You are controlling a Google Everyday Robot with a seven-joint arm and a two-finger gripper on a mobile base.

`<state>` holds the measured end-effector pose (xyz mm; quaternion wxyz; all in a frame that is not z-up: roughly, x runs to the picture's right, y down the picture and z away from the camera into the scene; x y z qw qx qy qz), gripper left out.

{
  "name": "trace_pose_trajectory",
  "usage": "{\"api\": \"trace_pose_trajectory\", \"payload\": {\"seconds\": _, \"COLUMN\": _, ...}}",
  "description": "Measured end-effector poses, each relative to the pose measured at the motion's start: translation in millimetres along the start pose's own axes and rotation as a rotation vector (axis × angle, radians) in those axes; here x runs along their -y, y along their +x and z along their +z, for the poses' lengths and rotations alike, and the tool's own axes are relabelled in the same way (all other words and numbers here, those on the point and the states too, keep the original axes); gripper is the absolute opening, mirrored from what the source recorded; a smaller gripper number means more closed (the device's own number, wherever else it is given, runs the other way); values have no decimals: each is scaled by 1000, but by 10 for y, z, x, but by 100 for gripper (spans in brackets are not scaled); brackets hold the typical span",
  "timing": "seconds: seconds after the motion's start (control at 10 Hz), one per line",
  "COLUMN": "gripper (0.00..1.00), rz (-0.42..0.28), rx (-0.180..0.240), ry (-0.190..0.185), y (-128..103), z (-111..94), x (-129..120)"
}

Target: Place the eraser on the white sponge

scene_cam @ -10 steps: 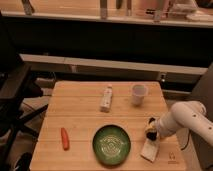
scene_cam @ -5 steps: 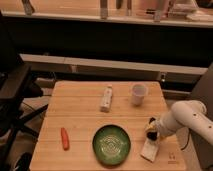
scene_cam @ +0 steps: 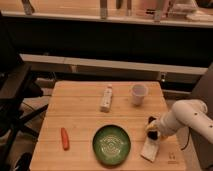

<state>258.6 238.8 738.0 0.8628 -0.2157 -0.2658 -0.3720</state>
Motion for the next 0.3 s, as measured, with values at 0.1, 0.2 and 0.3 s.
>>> {"api": "trace_pose_trajectory", "payload": {"seconds": 0.1, "gripper": 67, "rz": -3, "rx": 2, "ry": -1, "y": 1, "z": 6, "x": 4}}
{"api": "trace_pose_trajectory", "payload": {"seconds": 0.2, "gripper": 58, "rz": -2, "rx": 2, "ry": -2, "y": 7, "z": 10, "x": -16}}
{"api": "trace_pose_trajectory", "payload": {"seconds": 0.3, "gripper": 47, "rz": -1, "rx": 3, "ry": -5, "y": 6, "z": -1, "x": -33}}
